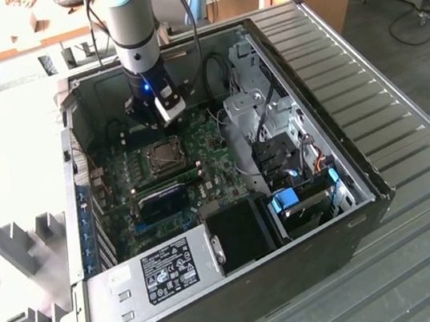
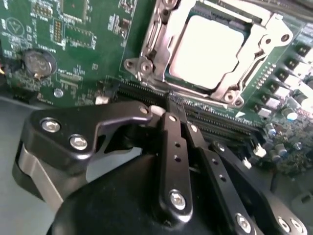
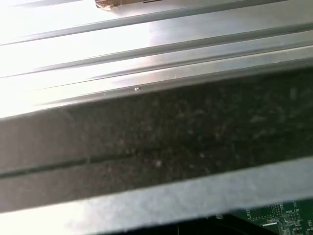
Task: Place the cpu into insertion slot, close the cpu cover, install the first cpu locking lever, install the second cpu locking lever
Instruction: 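Install the first cpu locking lever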
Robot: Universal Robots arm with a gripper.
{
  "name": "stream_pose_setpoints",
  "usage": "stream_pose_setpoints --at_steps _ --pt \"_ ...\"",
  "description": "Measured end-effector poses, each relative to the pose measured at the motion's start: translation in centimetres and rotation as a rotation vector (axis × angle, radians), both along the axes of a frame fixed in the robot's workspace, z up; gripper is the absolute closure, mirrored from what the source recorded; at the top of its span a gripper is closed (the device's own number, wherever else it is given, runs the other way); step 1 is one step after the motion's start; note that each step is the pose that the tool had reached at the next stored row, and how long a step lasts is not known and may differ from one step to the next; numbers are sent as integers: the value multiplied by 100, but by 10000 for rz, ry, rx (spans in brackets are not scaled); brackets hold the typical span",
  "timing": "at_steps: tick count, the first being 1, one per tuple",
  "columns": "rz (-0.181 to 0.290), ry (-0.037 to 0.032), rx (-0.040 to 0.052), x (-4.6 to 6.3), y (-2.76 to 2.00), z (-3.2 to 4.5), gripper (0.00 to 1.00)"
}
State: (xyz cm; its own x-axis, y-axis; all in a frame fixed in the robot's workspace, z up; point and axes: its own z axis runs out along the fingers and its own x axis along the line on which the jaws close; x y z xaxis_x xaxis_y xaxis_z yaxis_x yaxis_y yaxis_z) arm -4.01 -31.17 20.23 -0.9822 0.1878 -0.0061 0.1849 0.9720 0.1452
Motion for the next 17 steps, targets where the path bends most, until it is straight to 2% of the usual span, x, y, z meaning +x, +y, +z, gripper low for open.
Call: stream_pose_setpoints --at_steps 6,8,9,10,13,14,17 --pt "1 1 -2 0 0 122 89" --pt "1 1 -50 1 0 140 89" --pt "1 0 -107 2 1 143 89" --pt "1 0 -219 1 0 144 89" --pt "1 1 -746 1 0 145 89" --pt "1 1 -874 1 0 145 89" --pt "2 1 -886 1 0 145 89"
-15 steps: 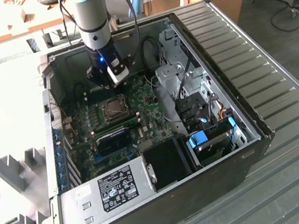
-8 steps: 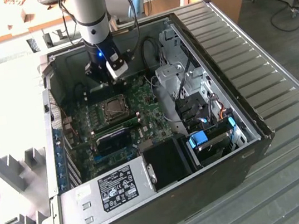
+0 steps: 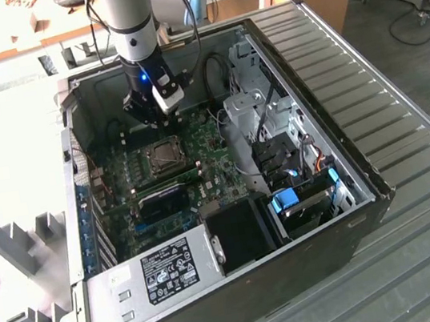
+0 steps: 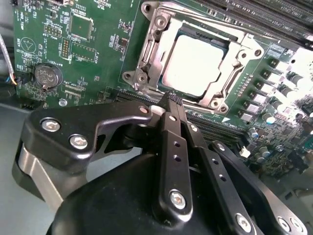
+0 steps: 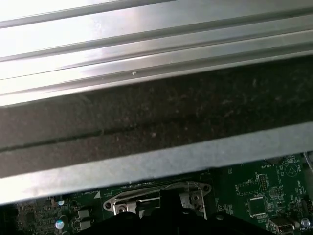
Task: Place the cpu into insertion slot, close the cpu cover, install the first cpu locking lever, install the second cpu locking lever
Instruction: 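Install the first cpu locking lever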
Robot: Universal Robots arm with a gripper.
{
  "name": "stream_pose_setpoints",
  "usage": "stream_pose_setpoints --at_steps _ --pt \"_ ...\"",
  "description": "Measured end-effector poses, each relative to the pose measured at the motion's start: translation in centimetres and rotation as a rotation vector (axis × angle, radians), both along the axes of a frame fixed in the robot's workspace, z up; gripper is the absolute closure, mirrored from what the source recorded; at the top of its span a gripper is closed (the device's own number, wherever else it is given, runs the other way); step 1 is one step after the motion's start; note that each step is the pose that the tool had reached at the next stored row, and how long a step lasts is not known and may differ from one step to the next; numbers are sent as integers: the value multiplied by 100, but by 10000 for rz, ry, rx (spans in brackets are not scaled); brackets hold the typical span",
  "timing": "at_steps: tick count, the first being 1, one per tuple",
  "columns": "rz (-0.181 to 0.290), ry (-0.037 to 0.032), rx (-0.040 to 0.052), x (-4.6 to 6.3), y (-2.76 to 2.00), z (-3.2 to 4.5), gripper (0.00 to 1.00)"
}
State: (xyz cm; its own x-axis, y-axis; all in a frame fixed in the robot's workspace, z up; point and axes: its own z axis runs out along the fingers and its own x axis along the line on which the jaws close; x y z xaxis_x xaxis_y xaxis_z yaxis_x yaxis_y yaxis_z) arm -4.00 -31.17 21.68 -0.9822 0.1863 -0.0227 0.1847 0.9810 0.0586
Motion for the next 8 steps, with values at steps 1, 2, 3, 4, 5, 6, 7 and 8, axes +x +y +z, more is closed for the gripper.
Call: stream_pose_setpoints --at_steps 1,2,3,4,5,6,7,8 --pt "0 0 -1 0 0 0 89" --pt "16 0 -2 0 0 0 89" --pt "92 1 -3 -1 0 0 89" --pt "256 2 -5 -1 0 -1 89" --pt "434 1 -5 0 0 -2 89" --pt "617 1 -8 0 1 -4 89" --pt "801 4 -17 0 1 -6 89" --pt "973 7 -28 0 1 -6 89"
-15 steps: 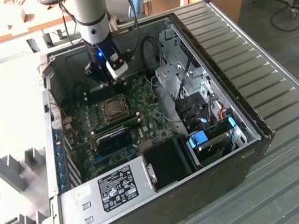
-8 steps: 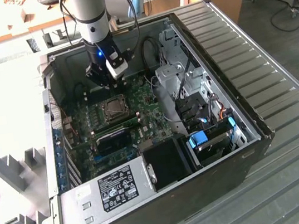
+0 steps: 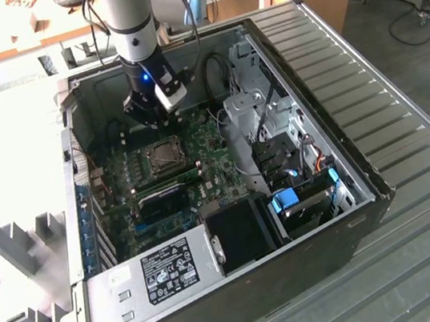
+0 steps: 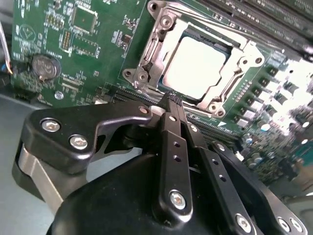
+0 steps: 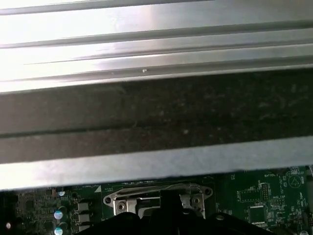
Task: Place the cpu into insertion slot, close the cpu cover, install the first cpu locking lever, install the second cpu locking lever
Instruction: 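Install the first cpu locking lever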
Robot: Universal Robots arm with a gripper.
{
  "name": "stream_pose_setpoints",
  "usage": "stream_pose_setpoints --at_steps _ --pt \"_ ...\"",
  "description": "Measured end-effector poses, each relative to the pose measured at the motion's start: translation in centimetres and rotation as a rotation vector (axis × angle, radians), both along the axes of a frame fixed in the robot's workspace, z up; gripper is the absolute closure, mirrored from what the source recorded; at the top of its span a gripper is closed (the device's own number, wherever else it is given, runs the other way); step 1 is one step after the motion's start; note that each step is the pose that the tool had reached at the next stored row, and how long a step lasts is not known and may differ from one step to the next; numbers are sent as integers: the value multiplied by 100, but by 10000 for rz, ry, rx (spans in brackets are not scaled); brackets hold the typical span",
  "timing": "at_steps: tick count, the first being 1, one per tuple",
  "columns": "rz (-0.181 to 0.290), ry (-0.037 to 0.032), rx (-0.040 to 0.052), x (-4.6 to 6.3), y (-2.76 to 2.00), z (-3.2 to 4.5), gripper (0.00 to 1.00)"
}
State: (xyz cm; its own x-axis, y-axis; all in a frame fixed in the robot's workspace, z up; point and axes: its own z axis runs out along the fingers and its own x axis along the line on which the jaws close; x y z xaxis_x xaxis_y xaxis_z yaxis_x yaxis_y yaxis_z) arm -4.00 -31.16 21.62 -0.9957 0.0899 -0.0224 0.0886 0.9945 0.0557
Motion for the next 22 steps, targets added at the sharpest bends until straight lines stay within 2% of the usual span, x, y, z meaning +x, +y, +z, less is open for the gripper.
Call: stream_pose_setpoints --at_steps 2,5,7,8,12,18,22 --pt "315 5 -44 0 0 -1 89" --pt "419 7 -235 0 0 -2 89" --pt "427 13 -423 -1 0 -2 89" --pt "430 13 -478 0 -1 -2 89" --pt "433 11 -493 -2 -26 -1 89" --pt "440 -24 -494 -23 -119 -2 89" --pt "461 -52 -495 -60 -159 -3 89"
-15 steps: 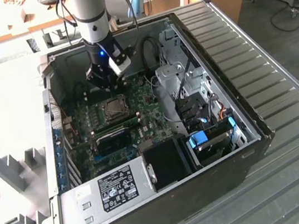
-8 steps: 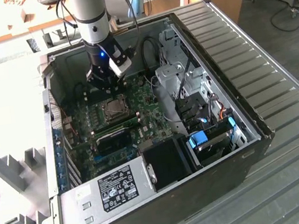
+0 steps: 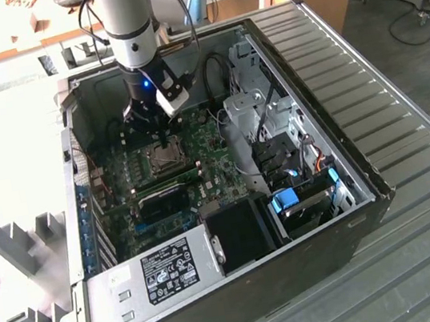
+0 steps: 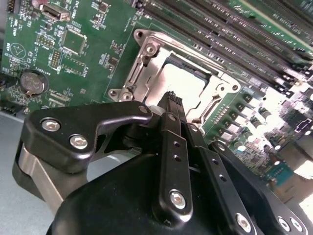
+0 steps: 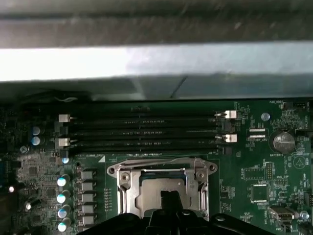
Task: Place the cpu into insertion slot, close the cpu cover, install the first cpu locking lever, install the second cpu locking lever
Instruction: 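Install the first cpu locking lever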
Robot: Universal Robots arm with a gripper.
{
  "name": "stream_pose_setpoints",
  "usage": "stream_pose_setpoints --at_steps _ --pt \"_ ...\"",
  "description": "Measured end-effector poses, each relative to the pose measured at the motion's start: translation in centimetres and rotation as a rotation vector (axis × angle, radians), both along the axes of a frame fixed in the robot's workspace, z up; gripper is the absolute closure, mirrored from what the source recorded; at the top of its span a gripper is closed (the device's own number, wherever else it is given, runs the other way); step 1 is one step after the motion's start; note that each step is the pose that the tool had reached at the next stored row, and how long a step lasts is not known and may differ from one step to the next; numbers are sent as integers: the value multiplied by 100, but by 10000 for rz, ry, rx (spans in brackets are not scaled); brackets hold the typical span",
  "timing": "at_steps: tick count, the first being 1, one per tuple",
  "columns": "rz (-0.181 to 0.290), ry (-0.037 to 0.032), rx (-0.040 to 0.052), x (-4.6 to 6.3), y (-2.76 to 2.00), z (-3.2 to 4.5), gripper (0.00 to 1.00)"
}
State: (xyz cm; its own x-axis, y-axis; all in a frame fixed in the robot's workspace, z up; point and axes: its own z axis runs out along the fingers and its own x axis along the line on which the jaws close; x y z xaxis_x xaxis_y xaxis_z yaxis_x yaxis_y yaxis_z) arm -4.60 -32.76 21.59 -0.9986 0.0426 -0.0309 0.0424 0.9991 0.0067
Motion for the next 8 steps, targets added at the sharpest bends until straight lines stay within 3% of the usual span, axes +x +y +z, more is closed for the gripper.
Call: stream_pose_setpoints --at_steps 8 --pt "18 -2 1 -7 -40 -6 89"
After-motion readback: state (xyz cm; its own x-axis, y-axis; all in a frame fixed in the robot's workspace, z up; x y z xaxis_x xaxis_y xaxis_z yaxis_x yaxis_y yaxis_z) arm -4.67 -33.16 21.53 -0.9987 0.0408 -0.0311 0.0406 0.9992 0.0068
